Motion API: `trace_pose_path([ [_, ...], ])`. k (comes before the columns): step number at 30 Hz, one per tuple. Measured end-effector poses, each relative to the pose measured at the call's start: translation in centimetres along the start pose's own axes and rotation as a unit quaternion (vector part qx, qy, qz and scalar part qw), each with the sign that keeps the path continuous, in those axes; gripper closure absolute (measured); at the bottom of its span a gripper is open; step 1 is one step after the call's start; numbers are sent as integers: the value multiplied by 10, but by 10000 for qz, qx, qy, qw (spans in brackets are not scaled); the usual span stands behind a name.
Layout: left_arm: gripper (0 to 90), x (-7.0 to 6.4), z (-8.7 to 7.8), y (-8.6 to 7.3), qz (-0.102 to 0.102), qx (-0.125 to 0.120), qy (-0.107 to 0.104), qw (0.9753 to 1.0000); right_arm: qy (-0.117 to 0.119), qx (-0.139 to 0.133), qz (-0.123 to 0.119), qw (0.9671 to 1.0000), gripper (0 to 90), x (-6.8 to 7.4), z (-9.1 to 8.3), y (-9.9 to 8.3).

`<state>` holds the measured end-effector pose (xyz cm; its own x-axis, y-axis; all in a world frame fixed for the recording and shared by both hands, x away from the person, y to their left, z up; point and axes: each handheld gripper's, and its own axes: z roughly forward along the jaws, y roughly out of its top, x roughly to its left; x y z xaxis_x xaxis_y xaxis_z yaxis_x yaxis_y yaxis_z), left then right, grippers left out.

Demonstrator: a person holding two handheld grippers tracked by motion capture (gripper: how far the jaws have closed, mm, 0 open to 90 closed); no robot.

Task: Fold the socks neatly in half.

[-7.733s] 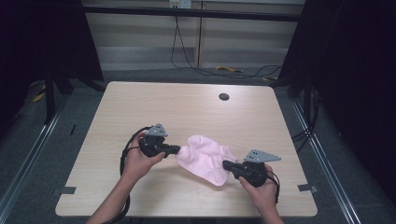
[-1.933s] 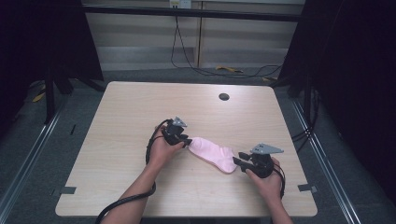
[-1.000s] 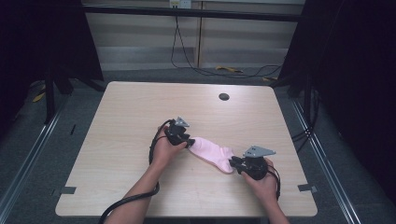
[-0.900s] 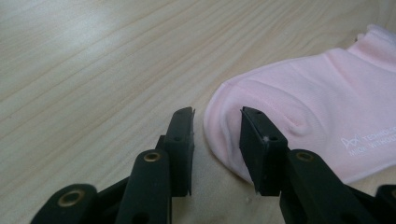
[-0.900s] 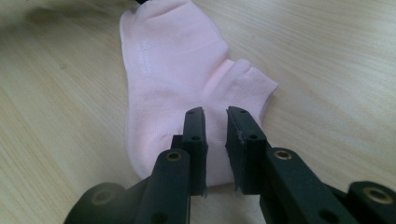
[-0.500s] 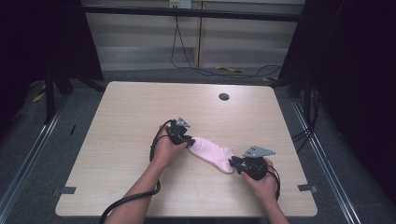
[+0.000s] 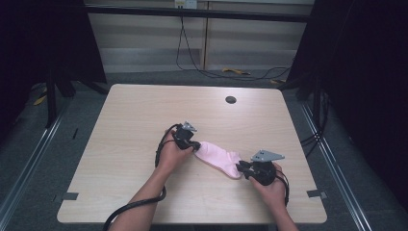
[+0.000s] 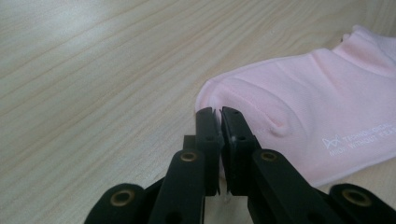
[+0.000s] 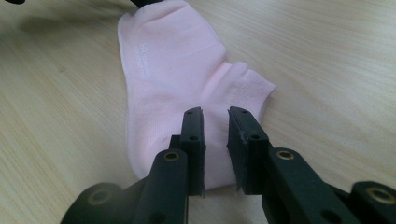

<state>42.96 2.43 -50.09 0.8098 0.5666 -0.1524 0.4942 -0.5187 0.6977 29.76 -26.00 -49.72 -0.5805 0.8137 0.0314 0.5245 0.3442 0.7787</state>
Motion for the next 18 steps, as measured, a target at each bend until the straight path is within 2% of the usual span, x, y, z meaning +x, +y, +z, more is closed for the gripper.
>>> trace_pose_path([
  [4,868,-1,0,1,9,39,4,10000,-4,-7,29,10000,761,-1,-1,1],
  [7,869,-2,-1,2,91,121,42,9999,-20,-30,9,10000,761,-1,-1,1],
  [11,872,-4,0,2,80,73,62,9999,-8,-31,-13,10000,761,-2,-1,2],
  [18,875,-4,-1,5,79,193,-20,9998,17,-36,-19,10000,764,-2,-4,1],
])
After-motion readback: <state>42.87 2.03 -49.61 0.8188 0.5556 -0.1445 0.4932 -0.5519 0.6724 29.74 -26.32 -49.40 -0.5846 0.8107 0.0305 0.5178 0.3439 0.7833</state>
